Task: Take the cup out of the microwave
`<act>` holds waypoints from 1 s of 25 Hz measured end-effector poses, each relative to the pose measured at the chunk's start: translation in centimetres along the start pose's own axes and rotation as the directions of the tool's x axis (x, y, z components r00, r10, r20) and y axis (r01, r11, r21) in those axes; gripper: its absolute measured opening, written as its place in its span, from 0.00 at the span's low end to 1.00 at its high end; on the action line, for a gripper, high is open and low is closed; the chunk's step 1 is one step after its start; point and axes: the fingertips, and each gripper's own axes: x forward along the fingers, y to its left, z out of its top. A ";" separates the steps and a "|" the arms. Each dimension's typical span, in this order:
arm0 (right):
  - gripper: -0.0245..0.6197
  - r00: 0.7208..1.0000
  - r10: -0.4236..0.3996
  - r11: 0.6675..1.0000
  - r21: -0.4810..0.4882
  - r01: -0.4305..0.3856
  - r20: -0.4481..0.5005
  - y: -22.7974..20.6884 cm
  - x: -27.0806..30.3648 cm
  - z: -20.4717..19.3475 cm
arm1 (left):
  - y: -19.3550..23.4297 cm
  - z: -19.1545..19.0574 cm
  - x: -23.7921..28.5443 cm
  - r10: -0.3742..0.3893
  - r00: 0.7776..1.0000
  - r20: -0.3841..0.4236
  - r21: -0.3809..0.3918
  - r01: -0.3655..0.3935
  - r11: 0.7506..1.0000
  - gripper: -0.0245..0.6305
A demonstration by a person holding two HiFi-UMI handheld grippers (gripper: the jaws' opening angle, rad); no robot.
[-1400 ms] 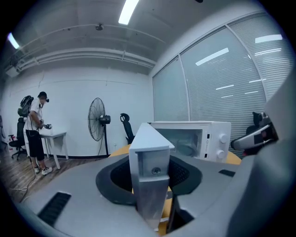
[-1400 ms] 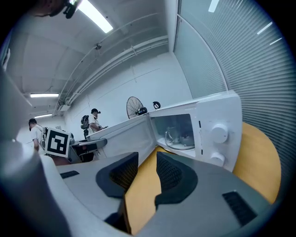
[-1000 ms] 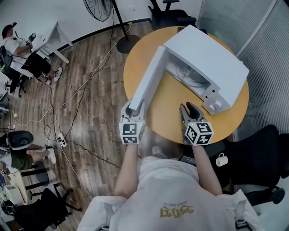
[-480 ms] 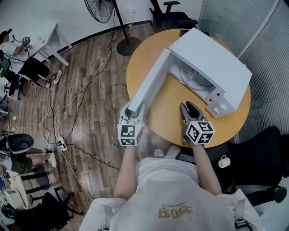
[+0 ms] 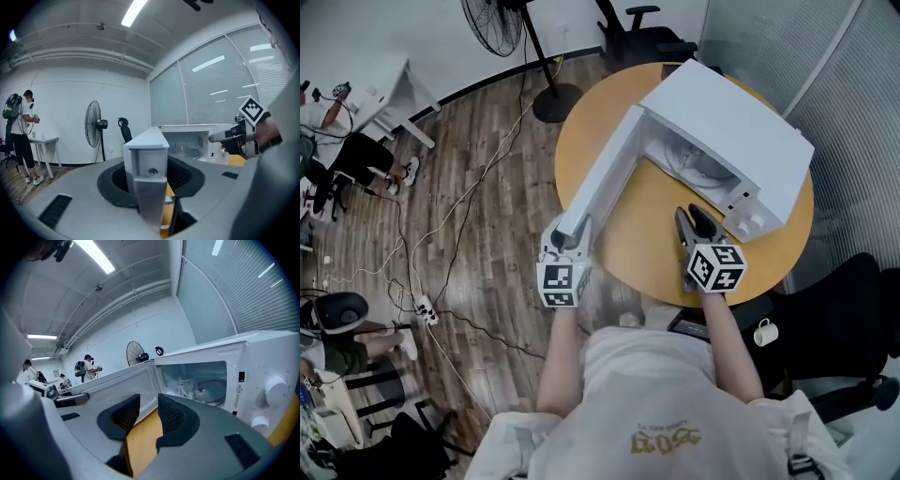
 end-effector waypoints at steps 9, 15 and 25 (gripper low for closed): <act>0.23 1.000 -0.001 1.000 -0.011 0.001 -0.012 -0.9 1.9 0.5 | 0.2 0.2 -0.3 0.001 1.000 0.016 -0.006 -0.001 1.000 0.30; 0.23 1.000 -0.014 1.000 -0.004 0.014 -0.014 -2.6 3.4 0.7 | 0.5 0.2 -0.2 -0.004 1.000 0.031 -0.004 0.004 1.000 0.30; 0.23 0.998 -0.025 1.000 0.004 0.026 -0.053 -4.8 6.7 0.0 | 0.7 0.4 -0.3 -0.018 0.999 0.046 0.004 0.018 1.000 0.30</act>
